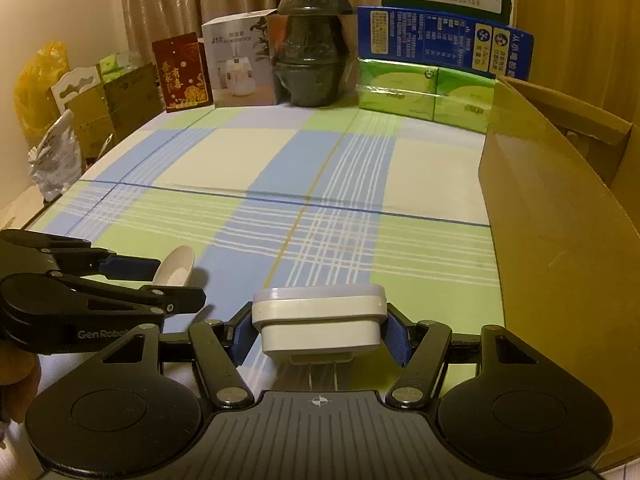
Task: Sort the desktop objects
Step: 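Lift the spoon and adapter and carry both over the cardboard box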
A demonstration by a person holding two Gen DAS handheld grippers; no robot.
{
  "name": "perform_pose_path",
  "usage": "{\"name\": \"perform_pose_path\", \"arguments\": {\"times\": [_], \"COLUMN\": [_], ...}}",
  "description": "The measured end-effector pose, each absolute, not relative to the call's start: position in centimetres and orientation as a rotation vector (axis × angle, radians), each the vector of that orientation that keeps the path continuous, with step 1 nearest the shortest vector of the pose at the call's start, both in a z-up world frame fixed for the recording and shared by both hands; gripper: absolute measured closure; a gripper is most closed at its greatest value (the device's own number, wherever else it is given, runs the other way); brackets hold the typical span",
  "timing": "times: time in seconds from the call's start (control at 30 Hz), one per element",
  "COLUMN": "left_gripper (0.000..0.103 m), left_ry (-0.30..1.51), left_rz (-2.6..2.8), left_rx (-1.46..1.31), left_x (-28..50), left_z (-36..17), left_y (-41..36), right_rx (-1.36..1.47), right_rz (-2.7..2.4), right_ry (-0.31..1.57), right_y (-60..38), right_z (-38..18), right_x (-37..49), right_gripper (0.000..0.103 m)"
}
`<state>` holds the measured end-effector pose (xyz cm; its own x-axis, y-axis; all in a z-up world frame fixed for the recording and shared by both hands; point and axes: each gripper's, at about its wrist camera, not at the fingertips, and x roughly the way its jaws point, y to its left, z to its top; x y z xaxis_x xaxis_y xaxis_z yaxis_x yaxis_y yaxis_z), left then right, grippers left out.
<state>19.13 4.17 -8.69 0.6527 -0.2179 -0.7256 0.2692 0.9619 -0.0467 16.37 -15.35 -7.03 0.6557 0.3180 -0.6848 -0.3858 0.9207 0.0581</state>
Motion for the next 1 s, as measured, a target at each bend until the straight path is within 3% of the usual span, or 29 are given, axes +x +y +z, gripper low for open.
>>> {"name": "perform_pose_path", "arguments": {"times": [0.3,0.37,1.0], "left_gripper": [0.068,0.076,0.077], "left_ry": [0.789,0.788,0.778], "left_rz": [-0.245,-0.241,-0.306], "left_rx": [0.122,0.12,0.089], "left_x": [18.9,18.9,18.3], "left_z": [-9.3,-9.3,-7.7], "left_y": [3.2,3.2,2.9], "right_rx": [-0.072,-0.07,-0.029], "right_rz": [0.4,0.398,0.392], "right_ry": [0.751,0.753,0.705], "right_y": [-15.5,-15.6,-15.7], "right_z": [-6.6,-6.6,-4.9], "right_x": [16.7,16.8,17.0], "right_gripper": [0.041,0.041,0.041]}}
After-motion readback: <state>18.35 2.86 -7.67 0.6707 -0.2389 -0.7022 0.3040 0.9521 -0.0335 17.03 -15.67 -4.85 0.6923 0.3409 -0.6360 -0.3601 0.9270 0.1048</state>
